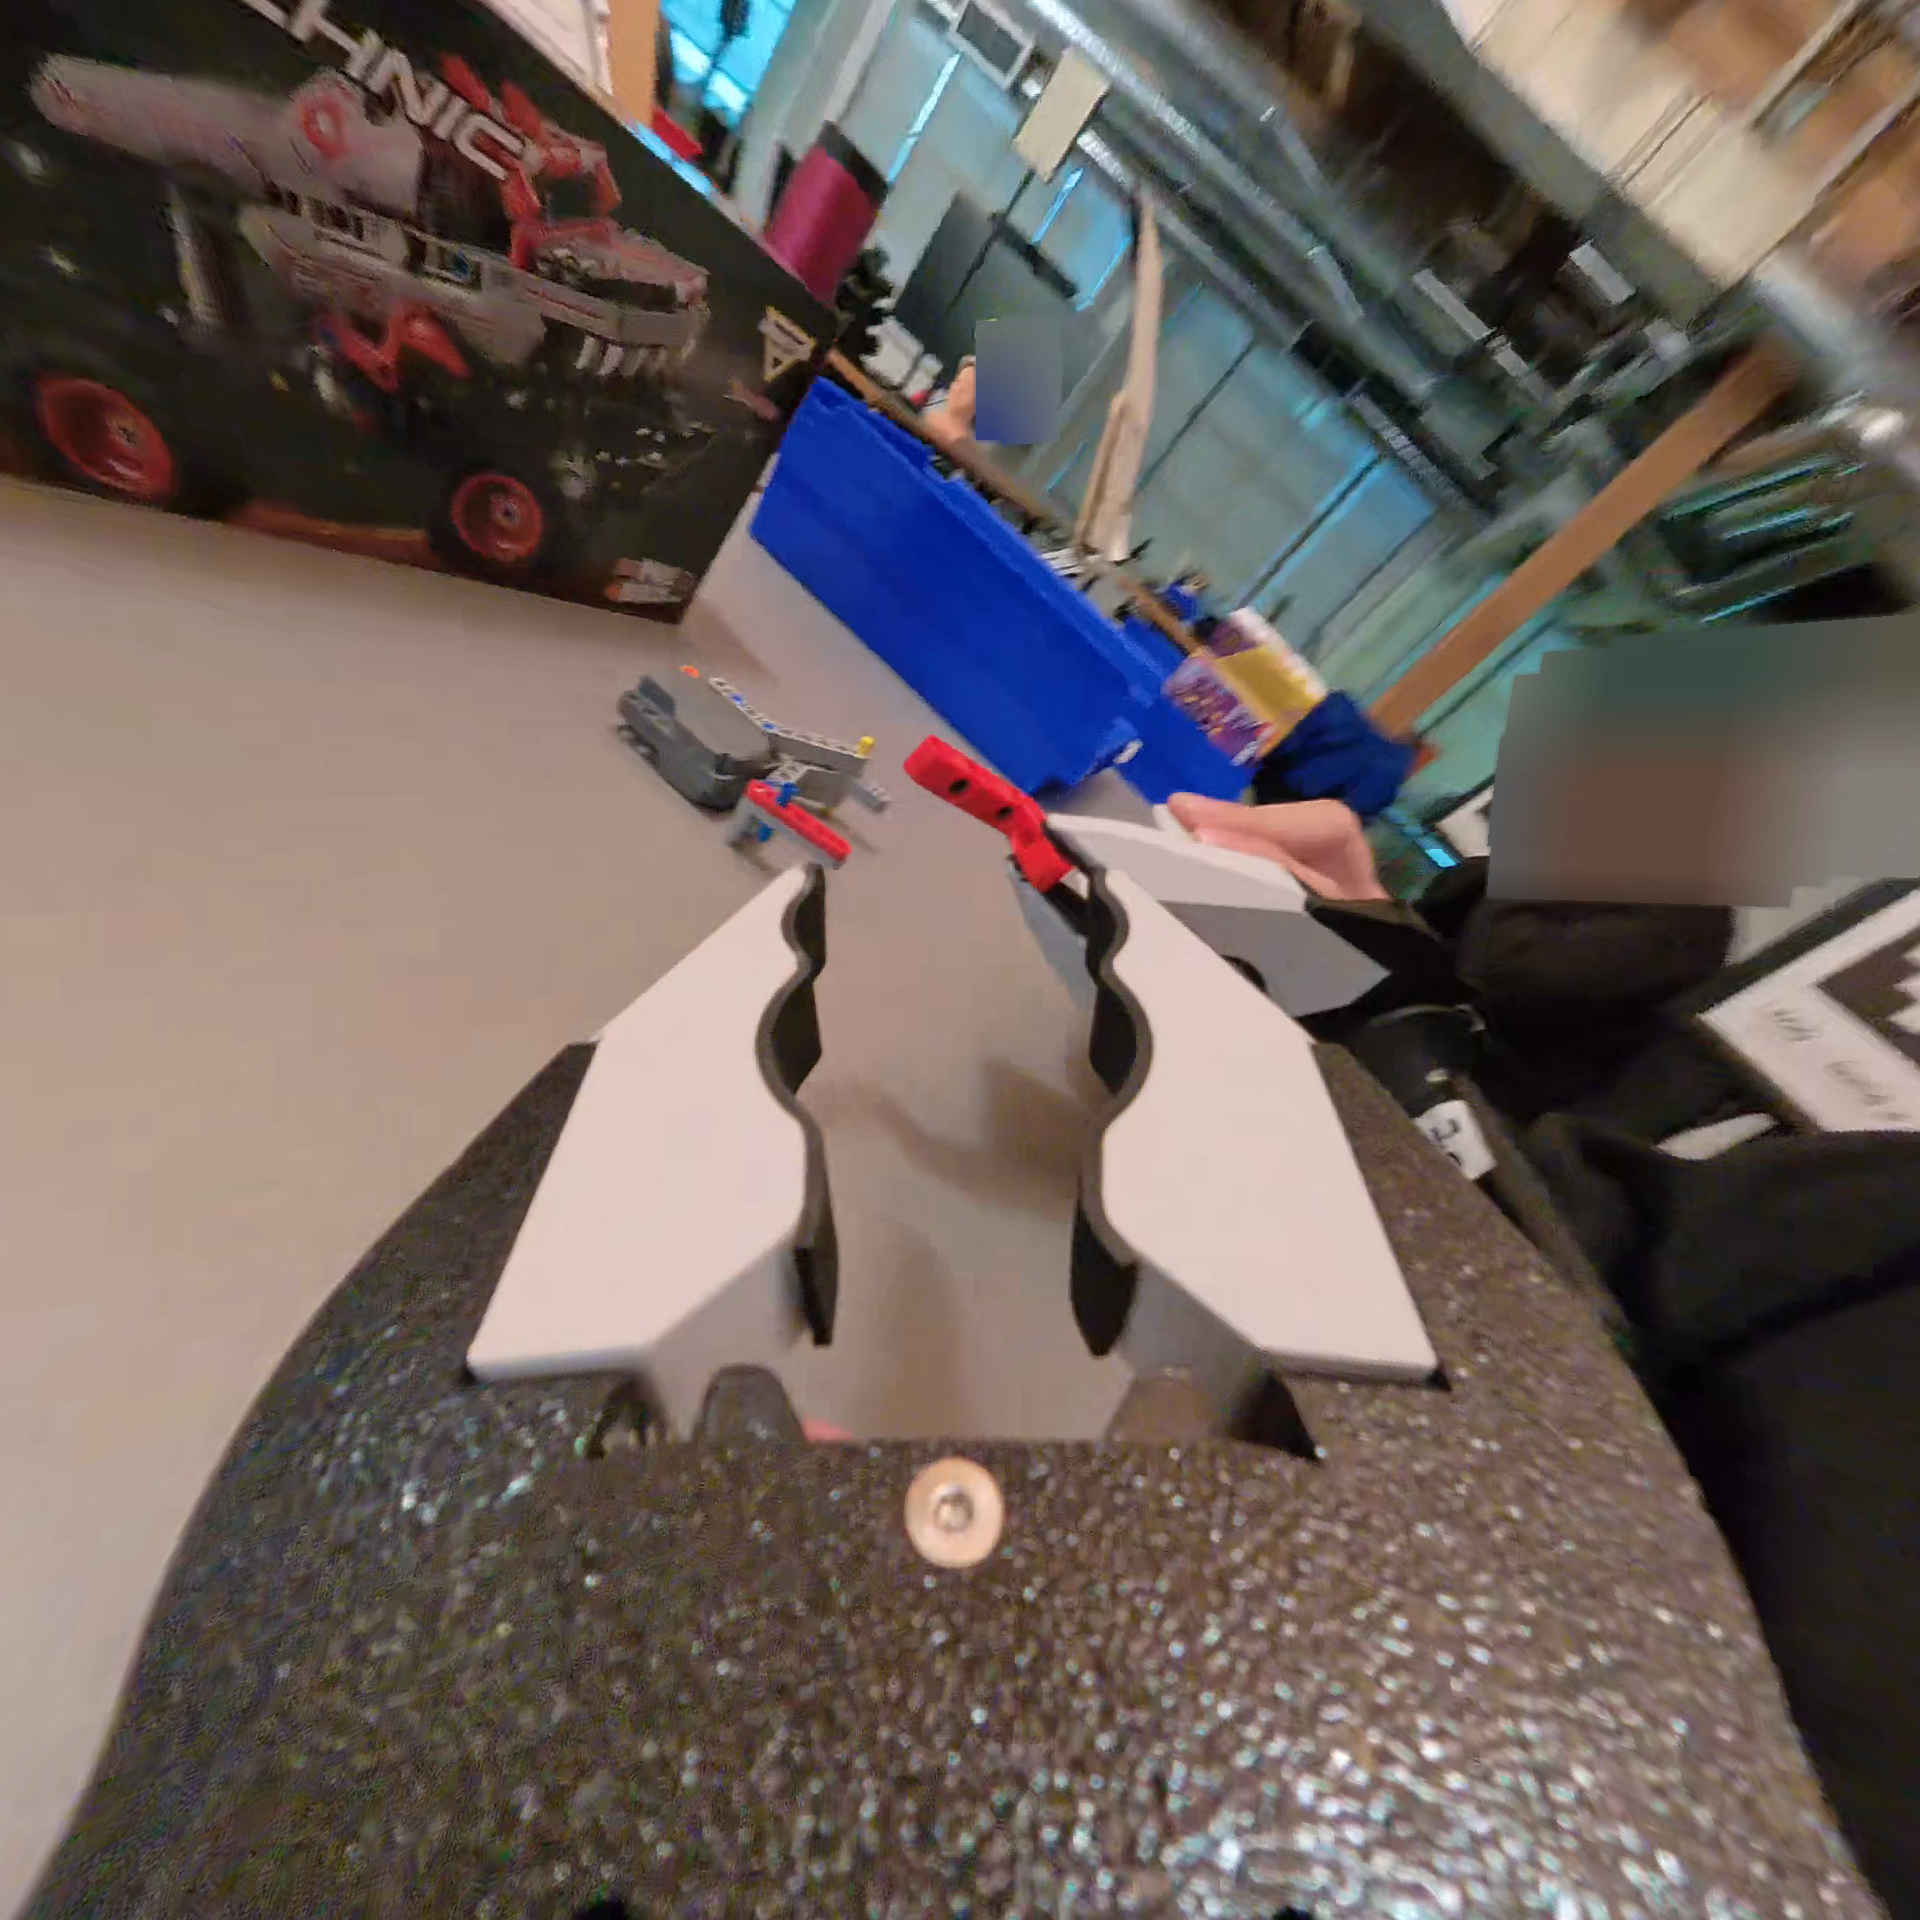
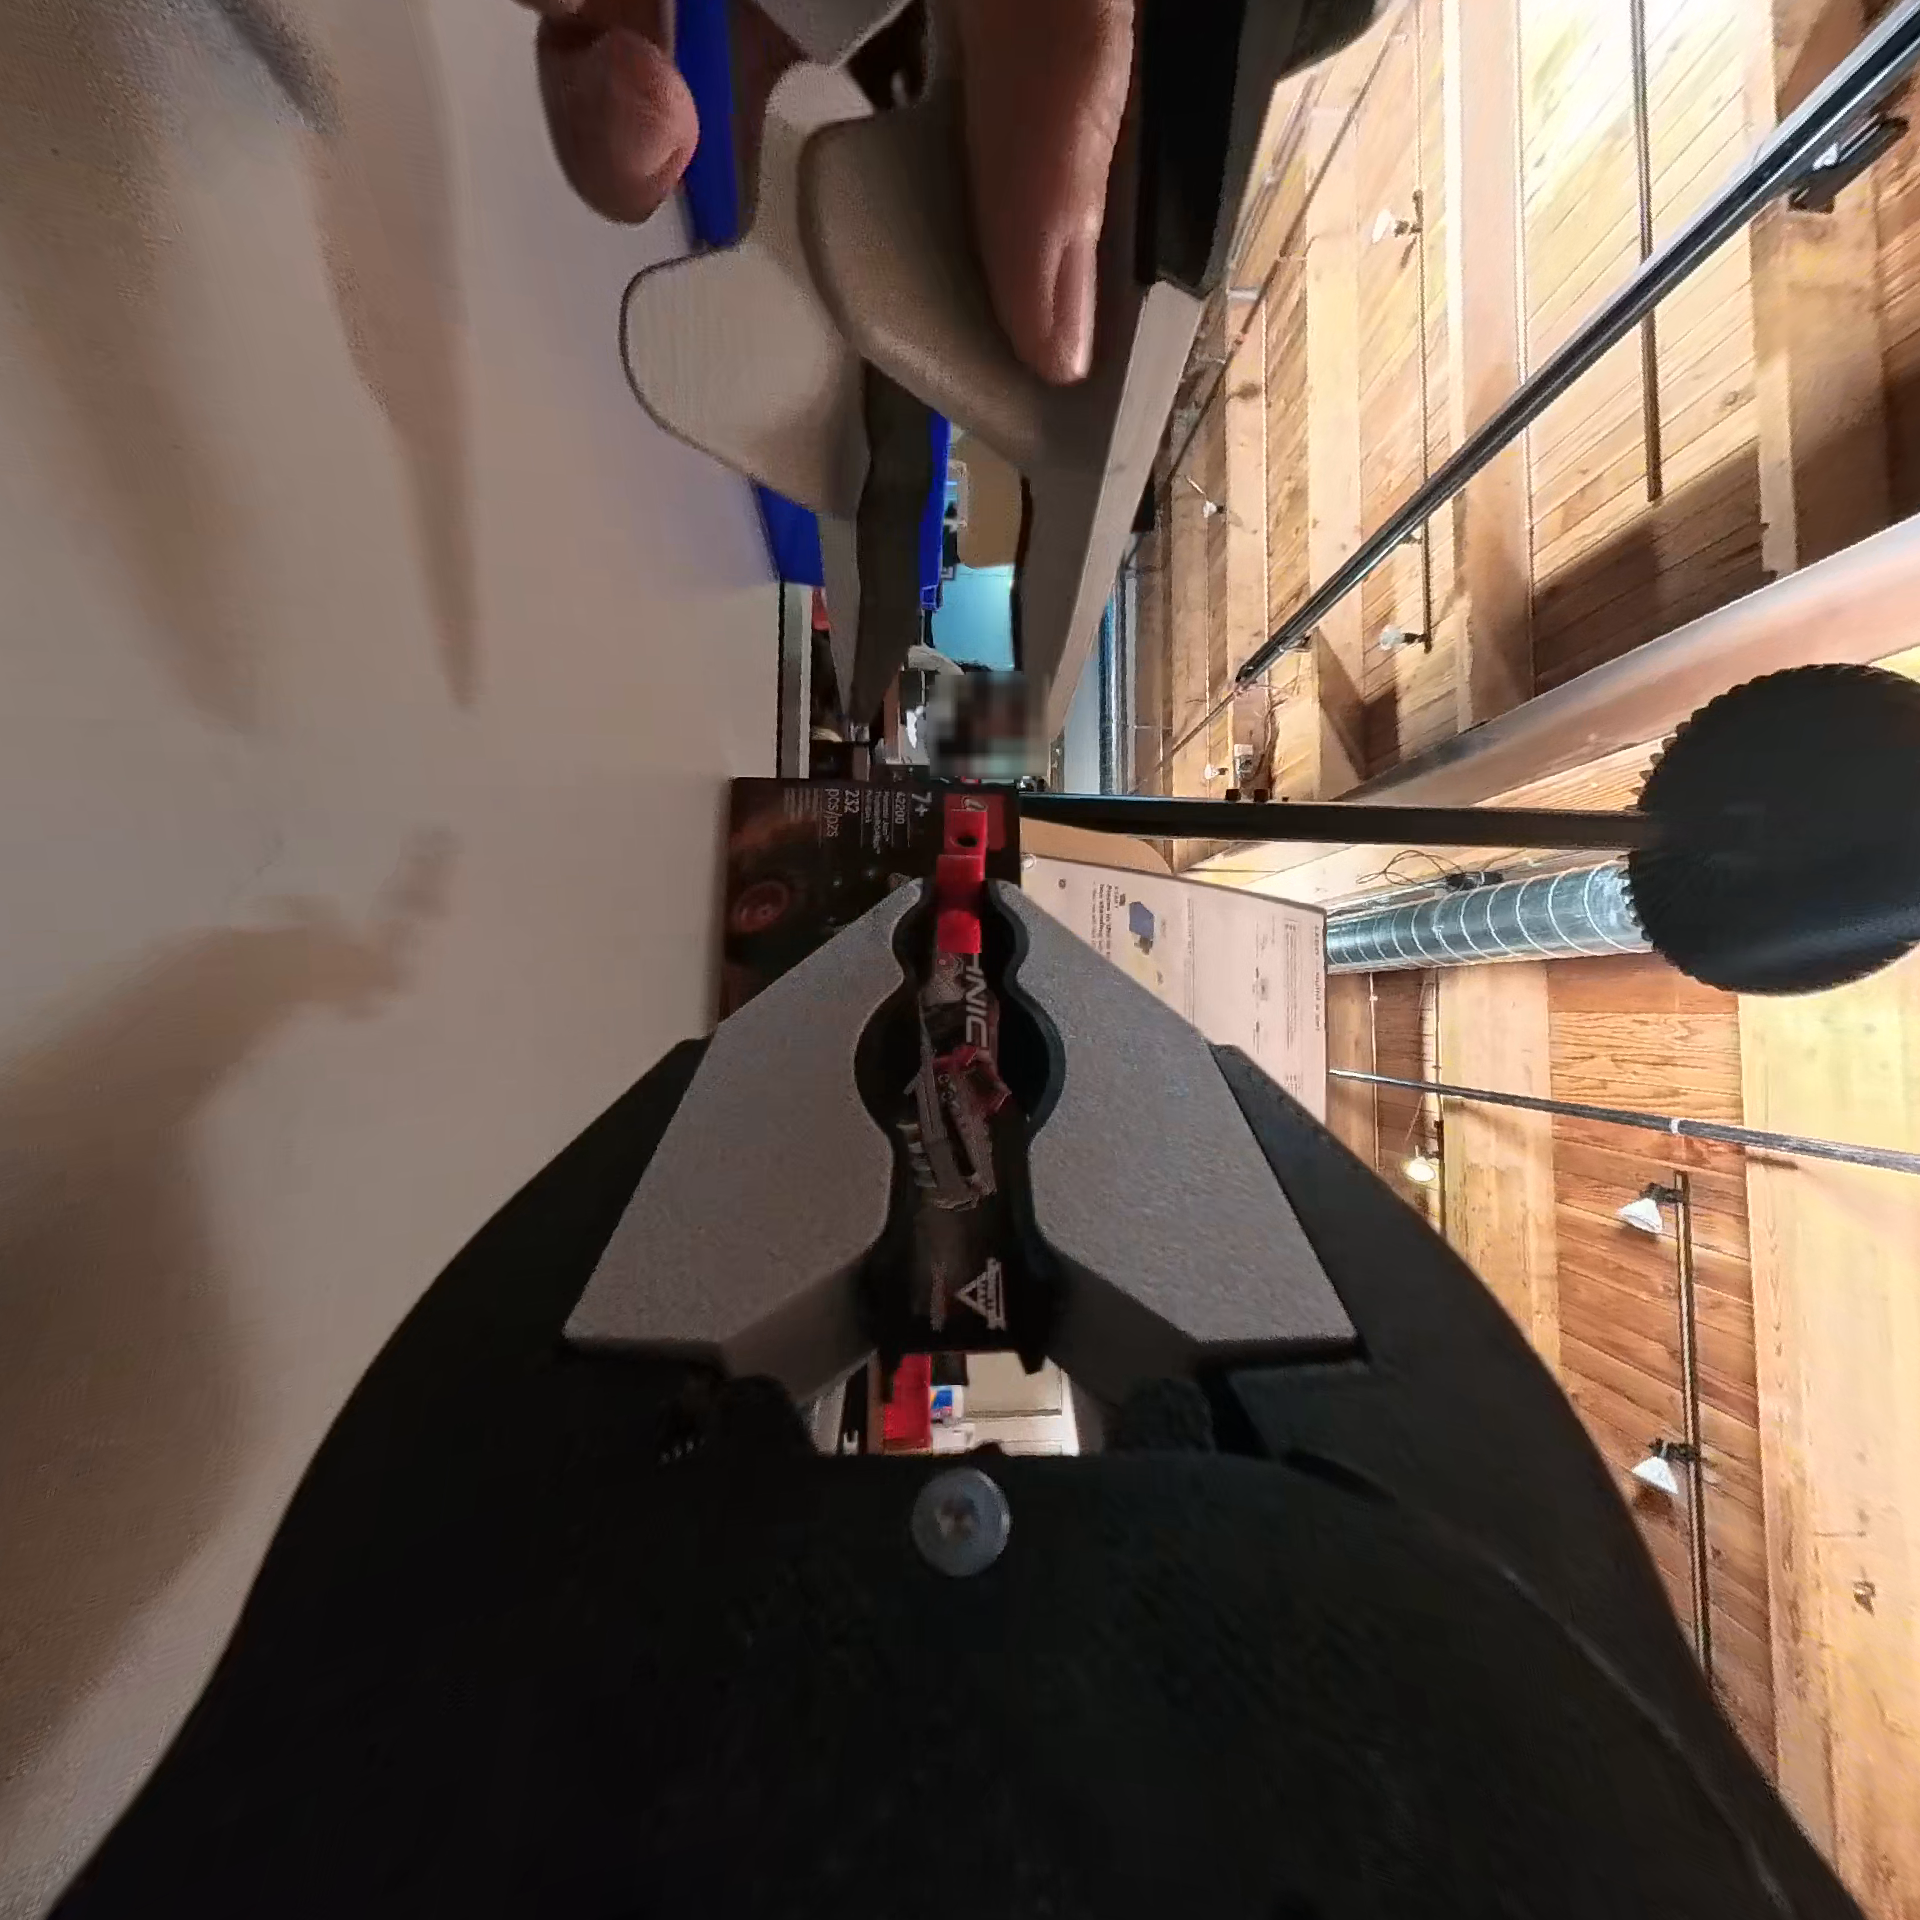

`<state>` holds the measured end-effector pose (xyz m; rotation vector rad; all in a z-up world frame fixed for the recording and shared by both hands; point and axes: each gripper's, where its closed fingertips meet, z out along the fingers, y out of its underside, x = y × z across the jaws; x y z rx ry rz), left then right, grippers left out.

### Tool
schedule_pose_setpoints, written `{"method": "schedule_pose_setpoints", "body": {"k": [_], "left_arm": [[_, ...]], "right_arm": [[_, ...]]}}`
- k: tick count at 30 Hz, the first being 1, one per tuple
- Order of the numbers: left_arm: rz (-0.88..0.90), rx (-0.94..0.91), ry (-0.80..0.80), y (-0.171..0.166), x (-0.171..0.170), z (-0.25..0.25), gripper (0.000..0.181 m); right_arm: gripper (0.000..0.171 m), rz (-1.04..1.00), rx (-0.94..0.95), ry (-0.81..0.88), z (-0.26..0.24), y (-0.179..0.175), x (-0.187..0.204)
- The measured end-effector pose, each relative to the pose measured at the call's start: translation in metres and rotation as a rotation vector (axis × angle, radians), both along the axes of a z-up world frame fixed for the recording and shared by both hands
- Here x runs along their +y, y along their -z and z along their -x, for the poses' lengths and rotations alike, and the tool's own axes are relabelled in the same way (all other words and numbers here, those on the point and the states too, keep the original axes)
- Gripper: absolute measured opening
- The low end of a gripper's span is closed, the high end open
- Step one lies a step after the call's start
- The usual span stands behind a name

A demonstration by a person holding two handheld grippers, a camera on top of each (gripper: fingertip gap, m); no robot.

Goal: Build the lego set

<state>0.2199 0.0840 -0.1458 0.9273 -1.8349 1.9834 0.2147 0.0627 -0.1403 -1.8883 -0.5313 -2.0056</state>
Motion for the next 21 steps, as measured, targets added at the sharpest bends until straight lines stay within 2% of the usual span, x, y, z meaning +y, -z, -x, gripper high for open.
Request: {"method": "schedule_pose_setpoints", "body": {"k": [8, 21], "left_arm": [[0.020, 0.009, 0.054, 0.003, -0.011, 0.002, 0.045], [0.065, 0.005, 0.013, -0.002, 0.004, -0.008, 0.037]], "right_arm": [[0.006, -0.020, -0.007, -0.016, -0.012, -0.007, 0.011], [0.006, -0.001, 0.002, -0.051, -0.019, 0.002, 0.030]]}}
